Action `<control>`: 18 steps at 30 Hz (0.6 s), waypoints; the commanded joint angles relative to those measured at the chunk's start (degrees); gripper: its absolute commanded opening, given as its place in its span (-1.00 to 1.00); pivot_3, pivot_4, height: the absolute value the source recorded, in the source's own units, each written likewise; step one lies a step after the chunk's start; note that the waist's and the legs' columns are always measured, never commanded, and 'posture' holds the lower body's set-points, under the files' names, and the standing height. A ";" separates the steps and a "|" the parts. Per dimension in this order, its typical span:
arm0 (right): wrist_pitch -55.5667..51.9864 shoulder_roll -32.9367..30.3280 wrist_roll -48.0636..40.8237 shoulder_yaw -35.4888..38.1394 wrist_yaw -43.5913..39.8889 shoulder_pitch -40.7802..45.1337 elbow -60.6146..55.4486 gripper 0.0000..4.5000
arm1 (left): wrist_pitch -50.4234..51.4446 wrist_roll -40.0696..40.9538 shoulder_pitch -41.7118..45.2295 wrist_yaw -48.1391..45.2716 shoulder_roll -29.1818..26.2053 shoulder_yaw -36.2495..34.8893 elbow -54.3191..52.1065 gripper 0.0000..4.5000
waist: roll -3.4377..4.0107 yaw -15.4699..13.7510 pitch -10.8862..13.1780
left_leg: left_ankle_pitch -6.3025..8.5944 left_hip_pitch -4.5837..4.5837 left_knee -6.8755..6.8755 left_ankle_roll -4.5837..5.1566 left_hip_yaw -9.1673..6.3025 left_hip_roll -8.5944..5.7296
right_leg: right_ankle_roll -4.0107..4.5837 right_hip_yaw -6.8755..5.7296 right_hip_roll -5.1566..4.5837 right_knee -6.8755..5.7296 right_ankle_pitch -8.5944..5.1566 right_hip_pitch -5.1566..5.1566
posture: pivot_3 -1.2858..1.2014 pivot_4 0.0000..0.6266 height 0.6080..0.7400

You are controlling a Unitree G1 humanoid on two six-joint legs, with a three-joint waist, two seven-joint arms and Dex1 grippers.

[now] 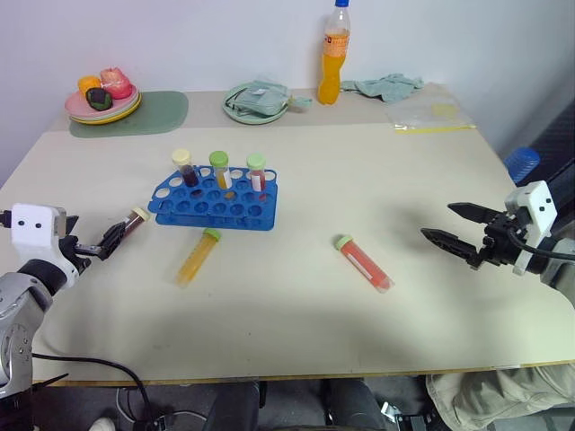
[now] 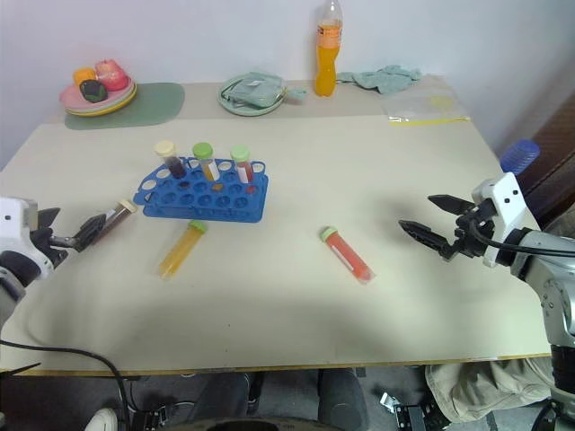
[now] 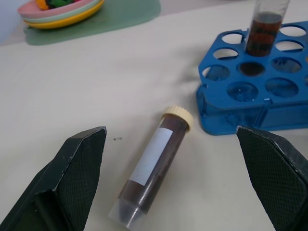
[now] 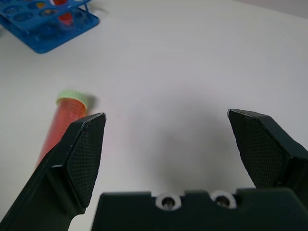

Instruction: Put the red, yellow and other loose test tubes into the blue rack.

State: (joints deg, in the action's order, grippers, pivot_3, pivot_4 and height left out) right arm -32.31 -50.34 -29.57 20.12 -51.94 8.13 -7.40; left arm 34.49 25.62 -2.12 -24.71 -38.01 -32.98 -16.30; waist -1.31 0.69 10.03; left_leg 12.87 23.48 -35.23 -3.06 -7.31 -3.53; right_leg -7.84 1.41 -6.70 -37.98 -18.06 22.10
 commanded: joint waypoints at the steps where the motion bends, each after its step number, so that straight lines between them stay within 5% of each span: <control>1: 0.57 -0.38 0.28 -0.60 -0.02 2.70 0.89 1.00 | -0.58 0.18 -0.56 1.17 0.41 -2.20 -2.29 0.97 | 0.00 0.02 0.00 | 0.00 0.00 0.00 0.00 0.00 0.00 | 0.00 0.00 0.00 0.00 0.00 0.00 | 0.03 -0.52 1.00; 12: -4.65 -0.12 1.17 -4.64 4.32 6.22 -3.21 1.00 | -0.29 4.63 0.78 0.06 2.06 -0.58 -6.89 0.97 | 0.00 0.02 0.00 | 0.00 0.00 0.00 0.00 0.01 0.01 | 0.00 0.00 0.00 0.00 0.00 0.01 | 0.03 -0.52 1.00; 18: -11.92 1.63 -0.54 -5.24 11.36 9.34 -9.73 1.00 | -2.53 4.37 4.44 -2.57 3.95 8.67 -7.61 0.97 | 0.02 -0.05 0.00 | 0.00 0.00 0.00 0.00 0.01 0.00 | 0.00 0.01 0.00 0.00 0.00 0.01 | 0.03 -0.52 1.00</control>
State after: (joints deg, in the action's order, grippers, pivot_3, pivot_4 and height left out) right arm -42.21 -49.12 -28.58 13.73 -42.20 16.80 -13.84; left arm 33.98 30.64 2.09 -26.20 -34.26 -26.44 -23.34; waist -1.30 0.64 10.03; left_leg 12.87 23.49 -35.23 -3.07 -7.30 -3.54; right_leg -7.84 1.41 -6.69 -37.97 -18.06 22.10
